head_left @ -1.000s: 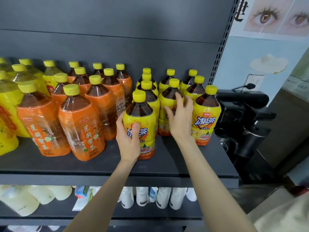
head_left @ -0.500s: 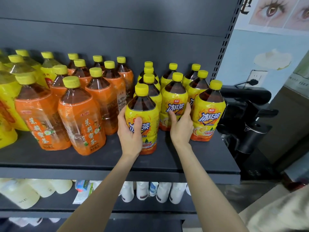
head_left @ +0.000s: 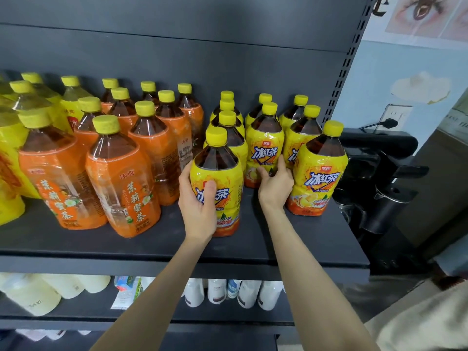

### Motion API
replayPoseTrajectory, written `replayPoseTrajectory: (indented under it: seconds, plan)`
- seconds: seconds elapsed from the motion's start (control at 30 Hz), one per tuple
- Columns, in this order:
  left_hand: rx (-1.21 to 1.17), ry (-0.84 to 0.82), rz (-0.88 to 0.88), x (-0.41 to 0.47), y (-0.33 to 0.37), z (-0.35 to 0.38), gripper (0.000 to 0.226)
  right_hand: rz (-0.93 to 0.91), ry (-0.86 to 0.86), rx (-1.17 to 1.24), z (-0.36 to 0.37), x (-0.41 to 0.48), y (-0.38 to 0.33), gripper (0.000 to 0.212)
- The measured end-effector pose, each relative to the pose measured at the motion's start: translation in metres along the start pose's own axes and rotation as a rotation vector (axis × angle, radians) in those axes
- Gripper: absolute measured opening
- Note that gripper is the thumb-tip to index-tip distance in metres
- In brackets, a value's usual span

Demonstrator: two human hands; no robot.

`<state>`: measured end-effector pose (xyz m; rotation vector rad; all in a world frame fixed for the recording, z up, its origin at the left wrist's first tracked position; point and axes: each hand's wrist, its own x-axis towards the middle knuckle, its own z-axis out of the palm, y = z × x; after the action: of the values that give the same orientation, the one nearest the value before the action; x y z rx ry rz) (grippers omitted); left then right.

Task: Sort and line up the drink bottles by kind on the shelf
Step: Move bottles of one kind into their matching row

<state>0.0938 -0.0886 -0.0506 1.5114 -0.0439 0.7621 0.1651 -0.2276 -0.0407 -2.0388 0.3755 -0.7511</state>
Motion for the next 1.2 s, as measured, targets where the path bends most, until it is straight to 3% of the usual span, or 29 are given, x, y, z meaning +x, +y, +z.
replayPoseTrajectory:
  seconds: [0.17, 0.37, 0.43, 0.57, 0.73, 0.8, 0.9, 1.0, 1.1, 1.2]
  plan:
    - [-0.004, -0.009, -0.002, -0.001, 0.001, 0.0, 0.055, 0.007, 0.004, -0.089, 0.003, 0.003, 0.0, 0.061]
    - [-0.001, -0.019, 0.001, -0.001, 0.001, -0.001, 0.057, 0.018, -0.059, 0.02, -0.004, -0.009, -0.01, 0.061]
    - [-0.006, -0.038, 0.009, 0.0, 0.001, -0.002, 0.056, -0.001, -0.085, 0.174, -0.019, -0.027, -0.012, 0.054]
    - [-0.058, -0.075, 0.006, -0.008, 0.006, 0.0, 0.069, -0.023, -0.339, 0.534, -0.056, -0.063, 0.001, 0.029]
    - [-0.031, -0.138, 0.022, -0.024, 0.007, 0.02, 0.057, -0.04, -0.575, 0.588, -0.079, -0.076, 0.018, 0.057]
    - [0.033, -0.176, 0.021, -0.03, 0.012, 0.027, 0.054, -0.043, -0.534, 0.571, -0.084, -0.077, 0.021, 0.065]
    - [0.12, -0.164, 0.041, -0.022, 0.01, 0.024, 0.045, -0.068, -0.436, 0.537, -0.088, -0.075, 0.024, 0.059]
    - [0.187, -0.1, -0.009, -0.003, 0.002, 0.014, 0.068, -0.078, -0.326, 0.454, -0.082, -0.071, 0.027, 0.061]
    - [0.181, -0.219, -0.134, 0.017, -0.01, 0.007, 0.088, -0.066, -0.251, 0.379, -0.068, -0.063, 0.032, 0.078]
    - [0.102, -0.314, -0.204, 0.027, -0.019, 0.007, 0.093, -0.072, -0.24, 0.337, -0.055, -0.052, 0.031, 0.078]
